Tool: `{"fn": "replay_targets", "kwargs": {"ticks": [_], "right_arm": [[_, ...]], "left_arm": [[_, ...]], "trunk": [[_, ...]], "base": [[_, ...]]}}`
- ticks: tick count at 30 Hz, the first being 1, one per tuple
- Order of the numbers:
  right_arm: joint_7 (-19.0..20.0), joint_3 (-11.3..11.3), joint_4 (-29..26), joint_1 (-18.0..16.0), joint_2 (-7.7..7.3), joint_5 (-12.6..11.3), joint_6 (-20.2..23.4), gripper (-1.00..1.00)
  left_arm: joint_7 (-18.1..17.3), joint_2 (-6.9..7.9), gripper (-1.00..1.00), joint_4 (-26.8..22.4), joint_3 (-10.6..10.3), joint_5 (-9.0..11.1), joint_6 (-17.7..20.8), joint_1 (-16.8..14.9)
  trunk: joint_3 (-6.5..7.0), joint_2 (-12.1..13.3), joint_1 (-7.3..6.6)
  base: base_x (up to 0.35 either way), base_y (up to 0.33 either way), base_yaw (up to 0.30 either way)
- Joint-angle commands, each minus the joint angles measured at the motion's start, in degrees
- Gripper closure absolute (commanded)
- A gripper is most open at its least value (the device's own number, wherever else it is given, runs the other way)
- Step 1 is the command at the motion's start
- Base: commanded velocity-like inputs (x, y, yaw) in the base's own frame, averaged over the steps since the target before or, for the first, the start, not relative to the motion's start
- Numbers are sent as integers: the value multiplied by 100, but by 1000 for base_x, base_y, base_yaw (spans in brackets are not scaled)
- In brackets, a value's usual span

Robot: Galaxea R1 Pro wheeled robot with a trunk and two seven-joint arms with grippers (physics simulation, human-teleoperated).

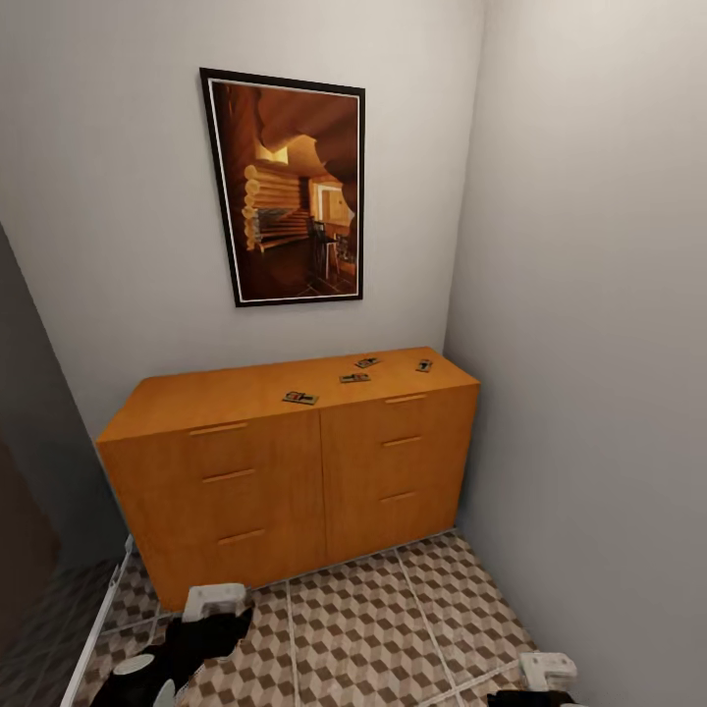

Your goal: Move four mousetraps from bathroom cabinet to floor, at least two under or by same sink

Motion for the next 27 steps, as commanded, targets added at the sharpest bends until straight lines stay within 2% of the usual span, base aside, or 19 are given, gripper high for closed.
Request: {"fn": "replay_targets", "kwargs": {"ticks": [1, 4, 6, 8, 9, 10, 12, 13, 15, 17, 21, 27], "right_arm": [[-41, -8, -311, -34, -8, 18, 204, -100], [-145, -15, -618, -130, -15, 32, 402, -100], [-368, -16, -813, -488, -14, 34, 581, -100], [-488, -16, -858, -760, -12, 33, 674, -100], [-584, -14, -888, -1033, -9, 32, 781, -100], [-652, -12, -906, -1297, -7, 31, 915, -100], [-695, -8, -918, -1561, -4, 31, 1067, -100], [-723, 1, -923, -1873, 1, 29, 1259, -100], [-740, 12, -926, -2161, 6, 26, 1449, -100], [-752, 21, -929, -2386, 6, 21, 1632, -100], [-758, 30, -957, -2694, 5, 16, 1971, -100], [-763, 37, -983, -3008, 20, 13, 2236, -100]], "left_arm": [[4, -20, -100, -110, -7, 41, 63, -54], [9, -66, -100, -201, -25, 40, 92, -283], [16, -169, -100, -254, -90, 34, 172, -856], [28, -230, -100, -267, -175, 6, 222, -1239], [45, -290, -100, -276, -292, -63, 283, -1629], [65, -365, -100, -281, -420, -194, 363, -2044], [88, -457, -100, -284, -538, -389, 483, -2472], [102, -617, -100, -285, -627, -683, 749, -2966], [108, -779, -100, -285, -687, -970, 1102, -3425], [107, -891, -100, -287, -729, -1175, 1469, -3794], [102, -1020, -100, -287, -780, -1392, 2000, -4232], [105, -1065, -100, -281, -890, -1519, 2271, -4458]], "trunk": [[-6, -4, 0], [-6, -4, 0], [-6, -4, 0], [-6, -4, 0], [-6, -4, 0], [-6, -4, 0], [-6, -4, 0], [-6, -4, 0], [-6, -4, 0], [-6, -4, 0], [-6, -4, 0], [-6, -4, 0]], "base": [[0, 0, 0], [0, 0, 0], [0, 0, 0], [0, 0, 0], [0, 0, 0], [0, 0, 0], [0, 0, 0], [0, 0, 0], [0, 0, 0], [0, 0, 0], [0, 0, 0], [2, 0, 0]]}}
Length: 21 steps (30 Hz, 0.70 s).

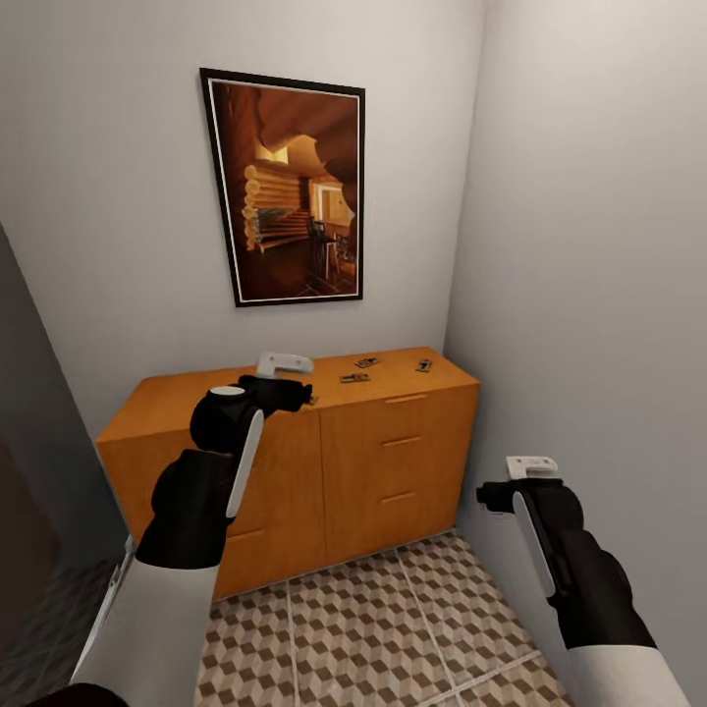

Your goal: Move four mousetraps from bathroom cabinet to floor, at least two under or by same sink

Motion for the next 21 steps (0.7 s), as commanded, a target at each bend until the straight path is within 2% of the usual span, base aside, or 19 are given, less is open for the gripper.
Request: {"fn": "replay_targets", "kwargs": {"ticks": [1, 9, 21], "right_arm": [[-9, 5, -8, -54, 3, 2, 26, -100], [-13, 10, -25, -368, 41, 7, 26, -100], [-23, 21, -119, -856, 70, 9, 26, -100]], "left_arm": [[8, -1, -100, -2, -30, -25, 47, -22], [6, -1, -100, 3, -124, -42, 105, -72], [-7, -1, -100, 7, -145, -33, 99, -86]], "trunk": [[-7, -4, 0], [-7, -4, 0], [-7, -4, 0]], "base": [[32, 0, 0], [181, 0, 0], [301, 0, 0]]}}
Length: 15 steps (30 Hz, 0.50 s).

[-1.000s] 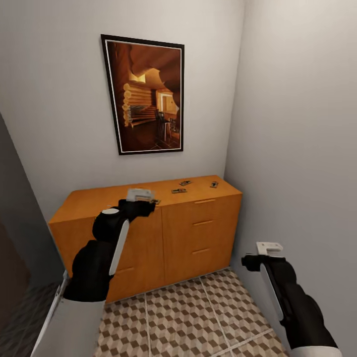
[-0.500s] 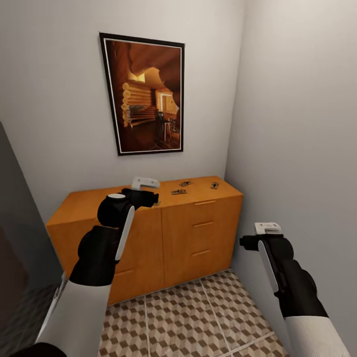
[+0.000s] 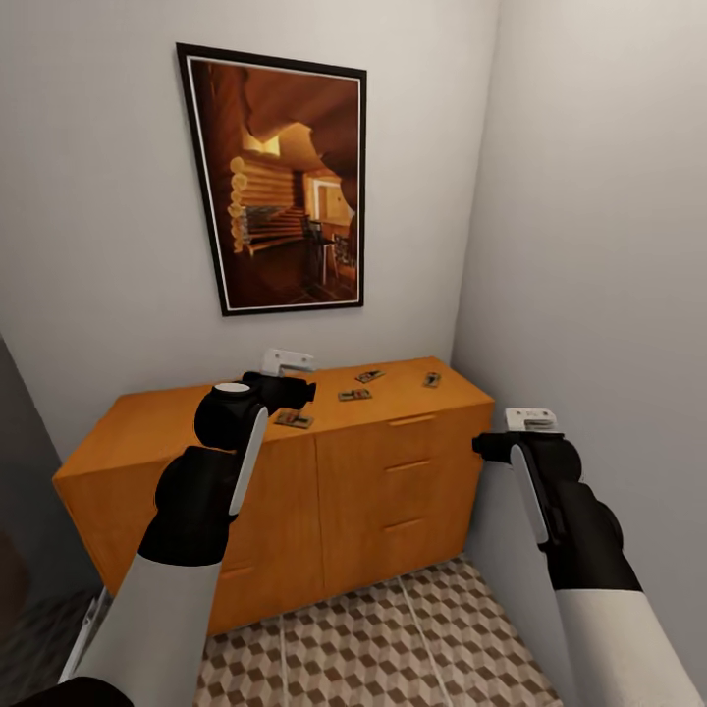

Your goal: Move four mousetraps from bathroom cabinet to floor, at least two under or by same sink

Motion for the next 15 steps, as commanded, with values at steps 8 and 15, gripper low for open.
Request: {"fn": "replay_targets", "kwargs": {"ticks": [8, 15], "right_arm": [[-27, 68, -11, -785, 9, 1, 26, -100], [-231, 707, 20, -1788, 397, 220, 26, -100]], "left_arm": [[4, -1, -100, -6, 24, -8, 20, -6], [-4, -1, -100, -6, 56, -3, 23, -9]], "trunk": [[-7, -3, 3], [-7, -3, 3]], "base": [[208, 0, 0], [25, 0, 0]]}}
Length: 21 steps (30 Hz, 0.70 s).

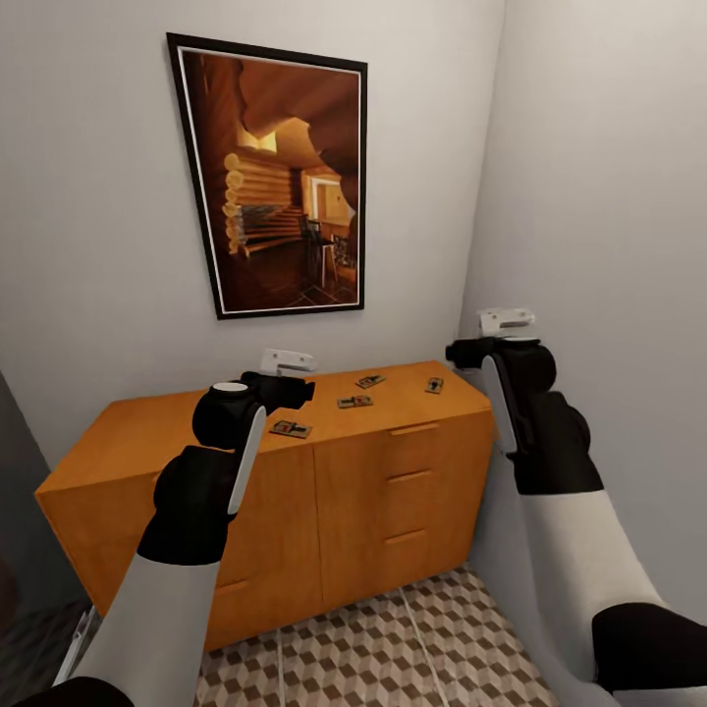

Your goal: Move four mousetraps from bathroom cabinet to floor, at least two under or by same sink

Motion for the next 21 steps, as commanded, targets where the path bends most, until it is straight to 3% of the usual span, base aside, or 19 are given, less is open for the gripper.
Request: {"fn": "replay_targets", "kwargs": {"ticks": [1, 5, 9, 16, 21], "right_arm": [[-9, 41, 3, -55, 92, 49, 31, -100], [-34, 130, 34, -167, 420, 75, 31, -100], [-43, 181, 58, -228, 623, 81, 31, -100], [-45, 181, 96, -240, 649, 78, 31, -100], [-43, 180, 195, -243, 651, 77, 31, -100]], "left_arm": [[5, 0, -100, -5, -2, -15, 27, -6], [4, 0, -100, 2, 17, 2, 33, -5], [9, 0, -100, 36, 51, 112, 39, -6], [12, 0, -100, 49, 141, 174, 45, -7], [13, 0, -100, 66, 365, 196, 63, -6]], "trunk": [[-7, -4, 0], [-7, -4, 0], [-7, -4, 0], [-7, -4, 0], [-7, -4, 0]], "base": [[7, 0, 0], [18, 0, 0], [158, 0, 0], [288, 0, 0], [313, 0, 0]]}}
